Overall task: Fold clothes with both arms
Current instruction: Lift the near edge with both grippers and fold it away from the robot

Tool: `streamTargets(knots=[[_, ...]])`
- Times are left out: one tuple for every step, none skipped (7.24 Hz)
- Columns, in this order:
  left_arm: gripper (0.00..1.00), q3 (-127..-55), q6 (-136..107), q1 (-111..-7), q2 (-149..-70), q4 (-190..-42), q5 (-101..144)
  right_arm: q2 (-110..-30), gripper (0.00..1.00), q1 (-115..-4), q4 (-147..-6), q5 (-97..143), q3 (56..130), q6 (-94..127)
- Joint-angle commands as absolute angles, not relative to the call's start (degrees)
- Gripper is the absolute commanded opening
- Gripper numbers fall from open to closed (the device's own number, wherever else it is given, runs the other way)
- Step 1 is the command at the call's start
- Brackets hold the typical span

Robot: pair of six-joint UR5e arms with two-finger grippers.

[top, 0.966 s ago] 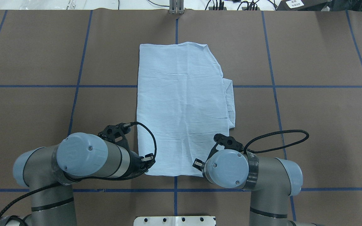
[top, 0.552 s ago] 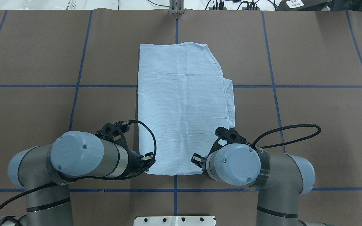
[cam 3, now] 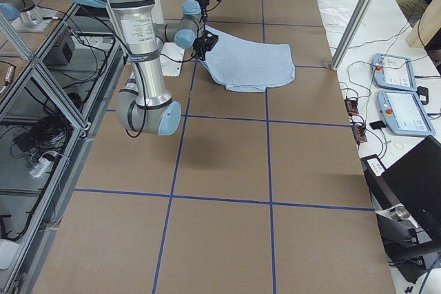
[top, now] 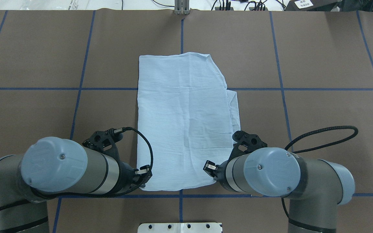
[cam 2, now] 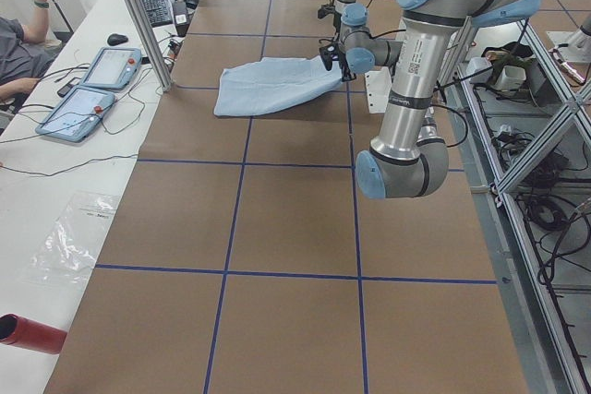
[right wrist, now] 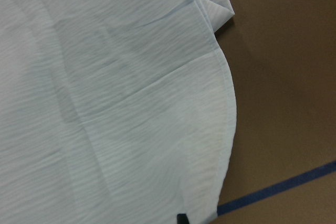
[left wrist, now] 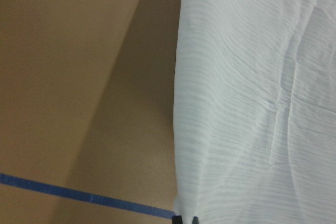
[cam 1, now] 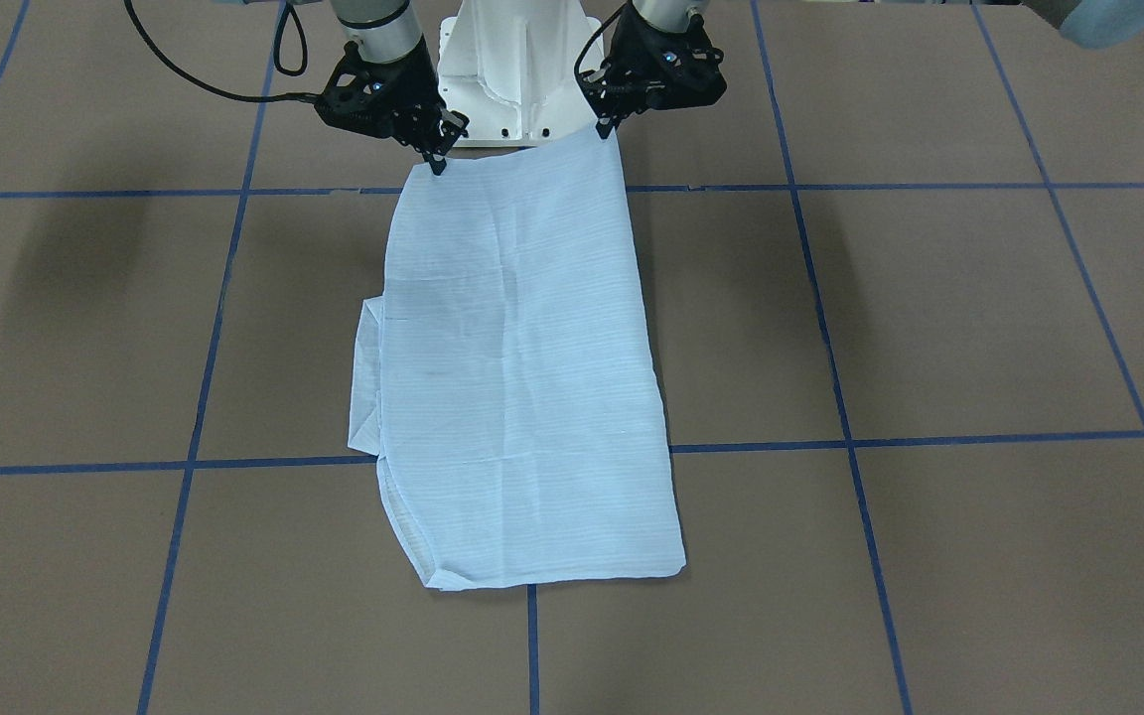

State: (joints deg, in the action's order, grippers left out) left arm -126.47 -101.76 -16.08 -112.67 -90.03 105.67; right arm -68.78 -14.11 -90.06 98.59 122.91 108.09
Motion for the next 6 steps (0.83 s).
streamTargets(knots=[[0.00,-130.3,-102.0,-12.6,-112.9,-85.5,107.8,-69.4,0.00,-13.5,-90.1,106.1,128.4,108.3],[0.00,-131.6,-102.0,-11.6,-112.9,-85.4,107.8,-69.3,0.00,-13.5,-90.1,108.3,129.4,109.2],[0.00,-132.1,-102.0,-12.1,-112.9,-85.4,107.9,-68.9,0.00,-13.7,-90.0,108.3,129.1,109.2],[0.00,-131.8,-101.7,-13.8,-112.9,-85.4,107.8,-68.6,0.00,-15.1,-89.8,107.5,127.5,108.9],[0.00,-130.7,-101.3,-18.2,-113.2,-85.3,107.9,-66.5,0.00,-18.6,-89.7,107.5,125.2,108.5],[0.00,-129.6,-100.8,-23.1,-113.6,-85.6,108.9,-63.1,0.00,-21.9,-89.8,107.7,121.8,106.9]])
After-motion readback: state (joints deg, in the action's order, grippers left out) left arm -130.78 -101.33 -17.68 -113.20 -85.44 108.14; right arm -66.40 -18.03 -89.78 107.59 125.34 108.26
